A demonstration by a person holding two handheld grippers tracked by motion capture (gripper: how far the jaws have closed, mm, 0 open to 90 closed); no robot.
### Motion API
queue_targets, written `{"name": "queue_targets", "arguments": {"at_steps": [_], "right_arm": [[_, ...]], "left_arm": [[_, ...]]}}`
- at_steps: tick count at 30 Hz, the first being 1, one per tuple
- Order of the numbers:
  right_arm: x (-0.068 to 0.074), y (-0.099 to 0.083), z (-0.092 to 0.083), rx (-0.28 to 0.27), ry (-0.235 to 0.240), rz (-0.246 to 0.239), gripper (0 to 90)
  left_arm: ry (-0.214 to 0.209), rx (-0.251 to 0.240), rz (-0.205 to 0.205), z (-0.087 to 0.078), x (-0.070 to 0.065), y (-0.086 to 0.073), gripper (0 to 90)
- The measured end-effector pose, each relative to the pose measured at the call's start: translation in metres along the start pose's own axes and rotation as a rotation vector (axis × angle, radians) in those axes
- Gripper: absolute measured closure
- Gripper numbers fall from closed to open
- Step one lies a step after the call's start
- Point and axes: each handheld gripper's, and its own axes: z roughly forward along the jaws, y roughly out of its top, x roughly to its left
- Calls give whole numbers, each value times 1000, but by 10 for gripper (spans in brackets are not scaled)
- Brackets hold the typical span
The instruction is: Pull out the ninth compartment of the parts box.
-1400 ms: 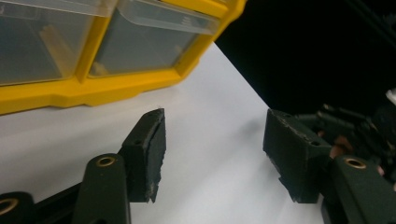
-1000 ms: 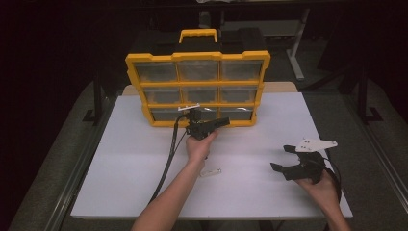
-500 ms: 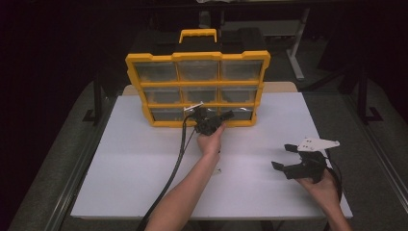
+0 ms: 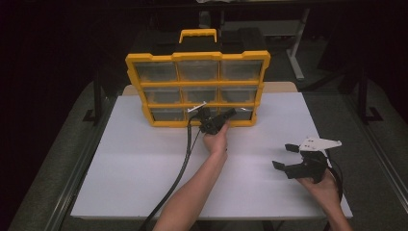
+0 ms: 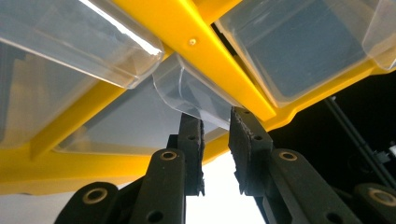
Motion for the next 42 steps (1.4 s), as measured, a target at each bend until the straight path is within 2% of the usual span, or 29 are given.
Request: {"name": "queue_targets", "arguments": {"at_steps": [4, 11, 13, 17, 24, 28, 31, 42], "right_arm": [[0, 0, 1, 1, 1, -6, 146], [1, 0, 2, 5, 9, -4, 146], [1, 0, 3, 7, 10, -5, 146], [0, -1, 3, 12, 11, -5, 147], [1, -1, 4, 14, 14, -8, 147], [1, -1, 4, 13, 14, -18, 146], [1, -1, 5, 17, 15, -14, 146], [1, -1, 5, 22, 15, -17, 147]], "left_arm": [[3, -14, 2, 1, -2, -2, 738], [-6, -29, -47, 0, -1, -4, 754], [-15, -44, -73, -1, -1, -6, 752], [-26, -79, -94, -4, -1, -10, 758], [-46, -100, -138, -9, 1, -14, 772], [-48, -109, -134, -12, 2, -16, 776], [-46, -95, -122, -15, 0, -17, 771], [-78, -75, -109, -31, -3, -30, 772]]}}
